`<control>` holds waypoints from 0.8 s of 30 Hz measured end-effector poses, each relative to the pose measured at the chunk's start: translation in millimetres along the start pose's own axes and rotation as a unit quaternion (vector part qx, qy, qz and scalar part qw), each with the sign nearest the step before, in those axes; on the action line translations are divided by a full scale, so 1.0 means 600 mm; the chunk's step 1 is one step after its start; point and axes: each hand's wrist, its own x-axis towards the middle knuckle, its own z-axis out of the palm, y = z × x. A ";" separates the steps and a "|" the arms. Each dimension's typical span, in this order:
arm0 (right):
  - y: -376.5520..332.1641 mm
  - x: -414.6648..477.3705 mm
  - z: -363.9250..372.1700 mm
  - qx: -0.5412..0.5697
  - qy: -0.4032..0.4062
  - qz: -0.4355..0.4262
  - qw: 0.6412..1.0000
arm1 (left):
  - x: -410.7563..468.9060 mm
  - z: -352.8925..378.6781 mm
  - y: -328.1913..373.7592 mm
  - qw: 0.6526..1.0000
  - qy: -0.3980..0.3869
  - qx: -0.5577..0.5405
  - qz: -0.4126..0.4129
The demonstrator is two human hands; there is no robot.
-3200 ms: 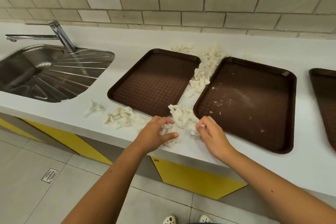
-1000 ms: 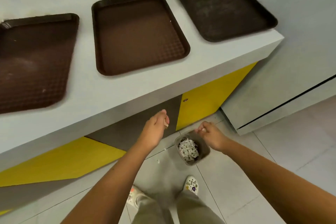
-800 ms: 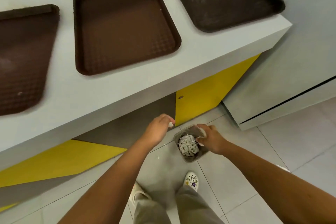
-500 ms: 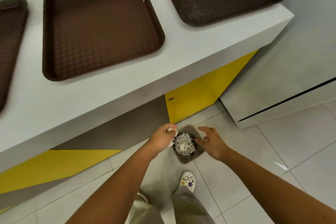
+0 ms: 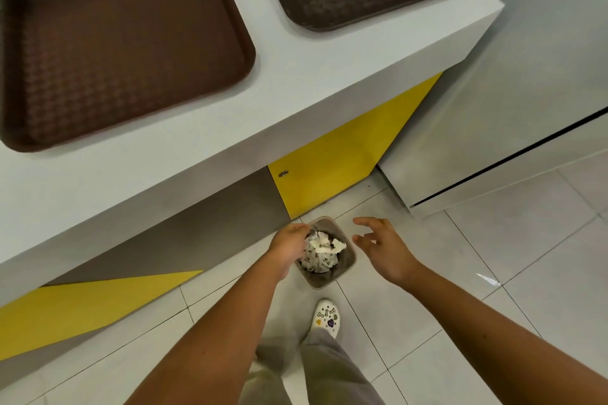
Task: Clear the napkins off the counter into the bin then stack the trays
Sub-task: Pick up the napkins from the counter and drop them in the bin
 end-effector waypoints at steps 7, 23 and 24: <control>-0.088 -0.026 0.004 -0.012 0.002 -0.078 0.997 | -0.089 -0.048 0.024 0.994 -0.010 0.044 0.097; -0.408 -0.181 0.241 -0.060 -0.138 -0.312 0.938 | -0.378 -0.392 -0.053 0.931 0.215 -0.011 0.296; -0.430 -0.195 0.267 -0.059 -0.151 -0.324 0.932 | -0.394 -0.424 -0.066 0.924 0.229 -0.017 0.305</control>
